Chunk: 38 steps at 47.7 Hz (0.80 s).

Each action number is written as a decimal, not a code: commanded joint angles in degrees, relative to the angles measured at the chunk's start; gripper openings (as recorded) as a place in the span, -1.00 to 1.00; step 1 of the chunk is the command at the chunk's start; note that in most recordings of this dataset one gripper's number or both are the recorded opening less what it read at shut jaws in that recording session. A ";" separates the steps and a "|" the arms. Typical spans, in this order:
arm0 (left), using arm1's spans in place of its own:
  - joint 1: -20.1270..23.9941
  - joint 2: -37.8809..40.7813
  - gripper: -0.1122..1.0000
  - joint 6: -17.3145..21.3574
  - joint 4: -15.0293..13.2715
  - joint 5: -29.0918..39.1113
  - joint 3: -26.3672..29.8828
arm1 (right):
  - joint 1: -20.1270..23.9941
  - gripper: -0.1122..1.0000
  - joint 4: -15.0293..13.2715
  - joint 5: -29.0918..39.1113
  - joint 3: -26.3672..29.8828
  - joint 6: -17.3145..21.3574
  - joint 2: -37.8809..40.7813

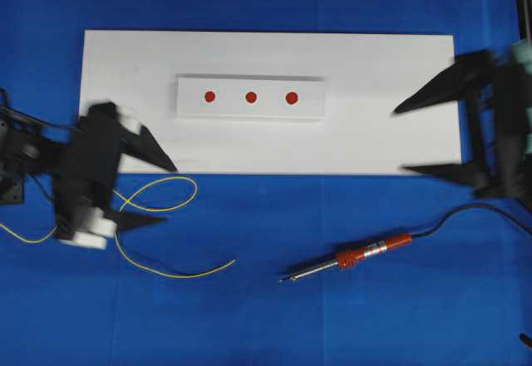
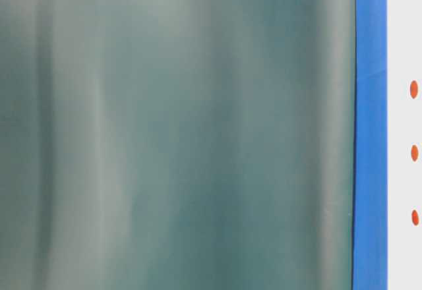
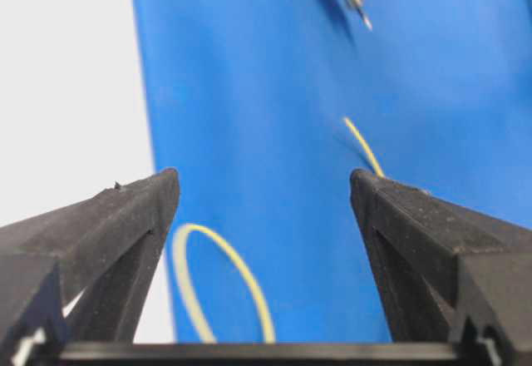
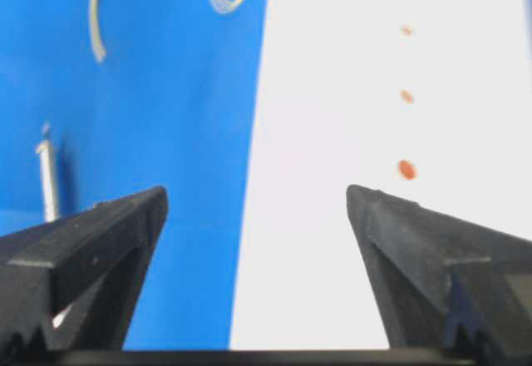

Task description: Touch the tip of the soldering iron to the tip of the solder at the mark.

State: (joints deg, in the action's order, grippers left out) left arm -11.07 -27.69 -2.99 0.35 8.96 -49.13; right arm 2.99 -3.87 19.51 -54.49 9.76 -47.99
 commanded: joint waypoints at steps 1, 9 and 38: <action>1.49 -5.19 0.61 0.97 0.09 -0.62 -1.41 | -1.32 0.78 -1.14 2.46 0.26 -0.18 -4.66; 3.69 -15.38 0.61 1.58 0.18 -2.11 -7.03 | -2.20 0.78 -2.55 5.54 -2.72 -0.18 -11.34; 5.80 -39.29 0.61 1.32 0.09 -7.65 -27.25 | -3.78 0.78 -0.53 -13.62 -19.51 0.44 -15.47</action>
State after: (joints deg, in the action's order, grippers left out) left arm -5.45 -66.18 -1.58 0.35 1.85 -76.11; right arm -0.70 -4.92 9.05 -73.92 10.11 -65.13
